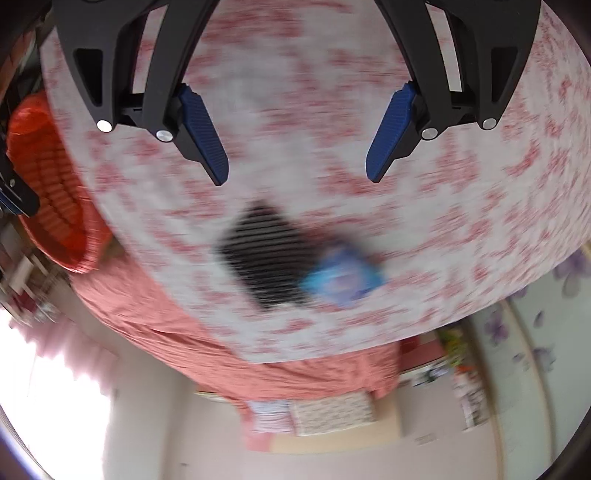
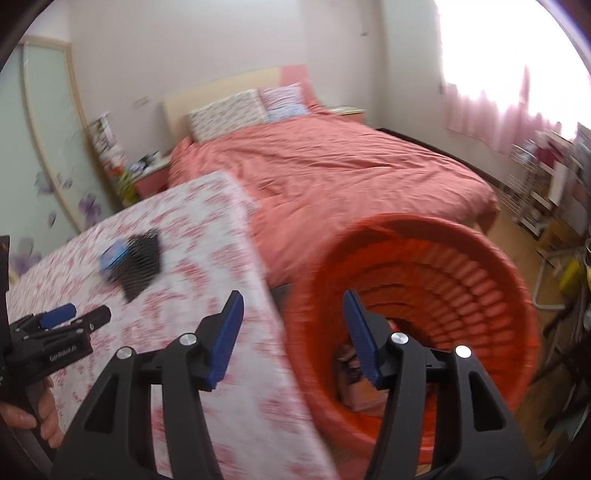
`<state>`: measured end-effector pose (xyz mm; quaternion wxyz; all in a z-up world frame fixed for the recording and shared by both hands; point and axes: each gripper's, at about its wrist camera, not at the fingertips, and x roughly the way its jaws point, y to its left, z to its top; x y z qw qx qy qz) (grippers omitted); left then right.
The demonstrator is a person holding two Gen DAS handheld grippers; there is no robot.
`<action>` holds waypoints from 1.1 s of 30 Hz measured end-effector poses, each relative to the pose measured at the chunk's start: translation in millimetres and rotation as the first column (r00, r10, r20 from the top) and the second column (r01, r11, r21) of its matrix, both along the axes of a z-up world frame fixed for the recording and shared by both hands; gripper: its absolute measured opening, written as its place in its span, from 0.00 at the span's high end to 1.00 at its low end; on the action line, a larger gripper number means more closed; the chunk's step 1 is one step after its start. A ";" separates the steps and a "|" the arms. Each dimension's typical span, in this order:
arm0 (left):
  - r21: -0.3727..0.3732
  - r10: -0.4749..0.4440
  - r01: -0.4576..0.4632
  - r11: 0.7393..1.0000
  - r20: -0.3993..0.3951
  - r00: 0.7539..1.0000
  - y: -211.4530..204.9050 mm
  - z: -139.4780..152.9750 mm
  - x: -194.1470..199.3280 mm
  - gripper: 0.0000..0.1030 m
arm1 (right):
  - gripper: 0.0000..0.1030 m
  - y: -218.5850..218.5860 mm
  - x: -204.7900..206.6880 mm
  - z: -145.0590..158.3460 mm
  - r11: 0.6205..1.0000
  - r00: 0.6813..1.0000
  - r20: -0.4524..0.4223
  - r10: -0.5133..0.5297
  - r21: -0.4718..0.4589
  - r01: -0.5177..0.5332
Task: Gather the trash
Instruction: 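Move back to the bed and grasp the black mesh pad with the right tool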
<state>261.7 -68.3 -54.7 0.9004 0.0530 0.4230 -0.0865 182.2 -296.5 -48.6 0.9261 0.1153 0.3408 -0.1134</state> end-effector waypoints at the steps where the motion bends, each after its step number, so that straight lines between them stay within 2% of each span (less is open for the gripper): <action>1: -0.001 0.029 -0.029 1.000 -0.003 1.000 15.1 -1.5 2.4 0.26 | 0.46 14.4 11.1 -2.5 0.999 0.999 -0.012 0.036 -0.002 -0.036; 9: 0.002 0.154 -0.154 0.988 0.000 0.988 76.2 -6.7 10.9 0.26 | 0.46 91.3 80.6 -19.8 0.983 0.980 -0.065 0.186 0.019 -0.185; 10: 0.002 0.167 -0.167 0.986 -0.001 0.986 83.0 -7.9 12.0 0.26 | 0.41 101.0 92.4 -21.9 0.980 0.978 -0.067 0.197 0.018 -0.197; 13: -0.003 0.197 -0.197 0.980 -0.011 0.980 100.5 -12.2 14.9 0.25 | 0.34 116.9 117.8 -24.1 0.979 0.977 -0.064 0.202 0.019 -0.201; 17: -0.011 0.216 -0.216 0.976 -0.022 0.976 113.0 -16.0 20.1 0.25 | 0.34 127.7 149.9 -29.3 0.978 0.974 -0.090 0.207 0.025 -0.206; 18: -0.015 0.219 -0.219 0.976 -0.024 0.976 114.7 -16.0 21.5 0.25 | 0.35 129.4 156.3 -31.3 0.978 0.973 -0.101 0.207 0.020 -0.206; 21: -0.024 0.218 -0.219 0.975 -0.026 0.975 116.1 -15.2 24.8 0.25 | 0.58 131.0 172.7 -40.6 0.975 0.963 -0.153 0.221 0.036 -0.219; 23: -0.026 0.212 -0.213 0.977 -0.022 0.977 113.8 -13.5 29.0 0.25 | 0.78 130.4 174.1 -38.9 0.976 0.965 -0.146 0.217 0.031 -0.215; 25: -0.031 0.205 -0.205 0.978 -0.019 0.979 109.9 -12.1 33.9 0.25 | 0.90 129.7 172.7 -38.6 0.974 0.963 -0.146 0.226 0.024 -0.225; 28: -0.071 0.189 -0.190 0.979 -0.022 0.982 98.8 -7.6 43.1 0.25 | 0.93 125.5 163.8 -37.2 0.974 0.964 -0.138 0.228 0.026 -0.227; 31: -0.115 0.172 -0.175 0.978 -0.029 0.985 79.8 -2.9 55.9 0.16 | 0.93 118.6 150.3 -38.2 0.979 0.970 -0.135 0.204 0.027 -0.202; 33: -0.139 0.166 -0.169 0.976 -0.031 0.986 65.3 0.7 63.1 0.15 | 0.93 111.1 140.7 -37.4 0.986 0.977 -0.132 0.167 0.016 -0.166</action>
